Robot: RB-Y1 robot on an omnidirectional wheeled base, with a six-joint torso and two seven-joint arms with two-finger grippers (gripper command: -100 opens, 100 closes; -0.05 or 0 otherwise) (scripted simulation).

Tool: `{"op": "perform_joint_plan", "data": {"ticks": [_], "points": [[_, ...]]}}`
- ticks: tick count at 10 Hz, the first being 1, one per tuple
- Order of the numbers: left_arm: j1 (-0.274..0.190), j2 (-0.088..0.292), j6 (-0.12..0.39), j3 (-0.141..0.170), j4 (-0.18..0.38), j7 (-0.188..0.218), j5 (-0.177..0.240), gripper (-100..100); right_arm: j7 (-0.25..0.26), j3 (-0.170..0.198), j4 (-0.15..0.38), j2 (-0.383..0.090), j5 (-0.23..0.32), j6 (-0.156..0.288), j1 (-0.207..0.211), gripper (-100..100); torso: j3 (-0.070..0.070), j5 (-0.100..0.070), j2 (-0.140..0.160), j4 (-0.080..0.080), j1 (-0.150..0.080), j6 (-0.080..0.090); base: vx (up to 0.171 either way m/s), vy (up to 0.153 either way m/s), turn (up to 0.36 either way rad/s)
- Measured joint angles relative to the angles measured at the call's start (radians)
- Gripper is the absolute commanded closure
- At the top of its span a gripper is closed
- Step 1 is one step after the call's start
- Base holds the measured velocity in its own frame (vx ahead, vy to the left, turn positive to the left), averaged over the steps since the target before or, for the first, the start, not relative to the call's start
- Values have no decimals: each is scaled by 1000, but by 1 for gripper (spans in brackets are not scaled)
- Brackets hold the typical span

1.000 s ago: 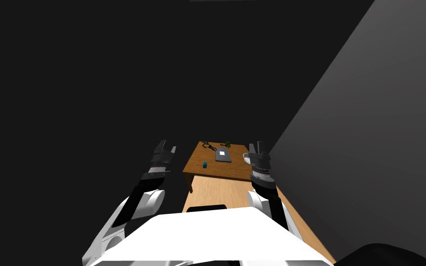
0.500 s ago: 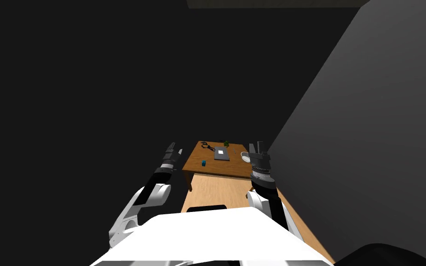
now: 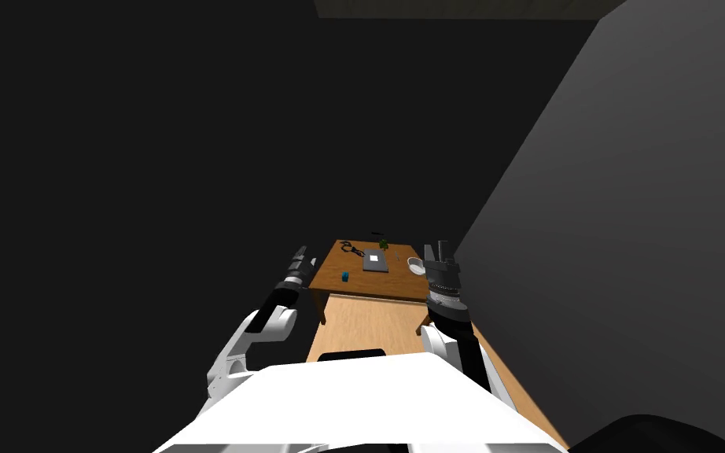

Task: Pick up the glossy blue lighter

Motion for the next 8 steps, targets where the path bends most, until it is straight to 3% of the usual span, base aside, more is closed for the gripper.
{"op": "perform_joint_plan", "data": {"ticks": [8], "points": [[-119, 9, 187, -34, 169, 50, -1, -100, 0, 0, 0, 0, 0, 0, 0, 0, -1, 0, -2, 0, 1, 0, -4, -16, -23]]}}
